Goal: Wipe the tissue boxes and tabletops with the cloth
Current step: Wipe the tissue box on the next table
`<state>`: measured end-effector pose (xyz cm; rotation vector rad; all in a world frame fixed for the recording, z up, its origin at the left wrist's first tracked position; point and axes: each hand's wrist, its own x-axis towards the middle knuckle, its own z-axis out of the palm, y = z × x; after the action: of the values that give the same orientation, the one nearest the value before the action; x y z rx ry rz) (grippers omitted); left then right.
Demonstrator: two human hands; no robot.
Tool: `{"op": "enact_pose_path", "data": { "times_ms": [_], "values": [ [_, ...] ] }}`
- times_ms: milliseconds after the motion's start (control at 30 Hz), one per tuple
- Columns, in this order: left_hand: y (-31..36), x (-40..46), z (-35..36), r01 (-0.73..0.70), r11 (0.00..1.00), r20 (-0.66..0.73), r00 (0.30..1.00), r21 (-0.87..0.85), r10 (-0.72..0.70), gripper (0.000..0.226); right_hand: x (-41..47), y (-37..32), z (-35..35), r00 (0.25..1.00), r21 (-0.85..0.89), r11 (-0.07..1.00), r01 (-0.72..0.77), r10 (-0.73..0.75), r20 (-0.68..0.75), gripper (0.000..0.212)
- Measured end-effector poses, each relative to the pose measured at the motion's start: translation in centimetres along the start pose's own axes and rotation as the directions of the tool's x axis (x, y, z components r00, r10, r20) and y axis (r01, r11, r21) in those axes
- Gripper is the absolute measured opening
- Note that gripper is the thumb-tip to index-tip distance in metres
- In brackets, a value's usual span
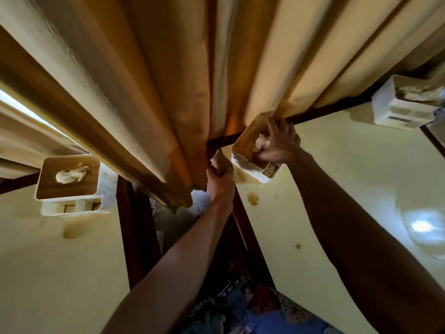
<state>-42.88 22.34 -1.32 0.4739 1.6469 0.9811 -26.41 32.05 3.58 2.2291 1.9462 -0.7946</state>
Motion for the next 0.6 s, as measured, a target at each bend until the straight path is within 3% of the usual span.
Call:
{"op": "enact_pose_path", "data": {
  "times_ms": [100, 167, 433, 600],
  "values": [
    [-0.2, -0.6, 2.2, -0.027, 0.999, -0.056, 0.998, 0.018, 0.028, 0.039, 0.9, 0.0, -0.3, 0.997, -0.012, 1.000, -0.009, 0.010, 0.074, 0.139],
    [-0.4, -0.9, 3.3, -0.119, 0.989, -0.068, 0.990, 0.083, 0.125, 0.039, 1.2, 0.0, -0.4, 0.997, -0.023, 1.000, -0.011, 0.013, 0.078, 0.142],
    [-3.2, -1.1, 5.7, -0.297, 0.942, 0.008, 0.954, 0.155, 0.299, 0.073, 1.5, 0.4, 0.0, 0.998, 0.011, 1.000, 0.000, -0.001, 0.069, 0.158],
    [-3.8, 1.6, 5.6, -0.388, 0.901, -0.027, 0.916, 0.194, 0.400, 0.066, 1.6, 0.5, 0.1, 0.997, 0.009, 1.000, -0.002, 0.001, 0.076, 0.158]
  ]
}}
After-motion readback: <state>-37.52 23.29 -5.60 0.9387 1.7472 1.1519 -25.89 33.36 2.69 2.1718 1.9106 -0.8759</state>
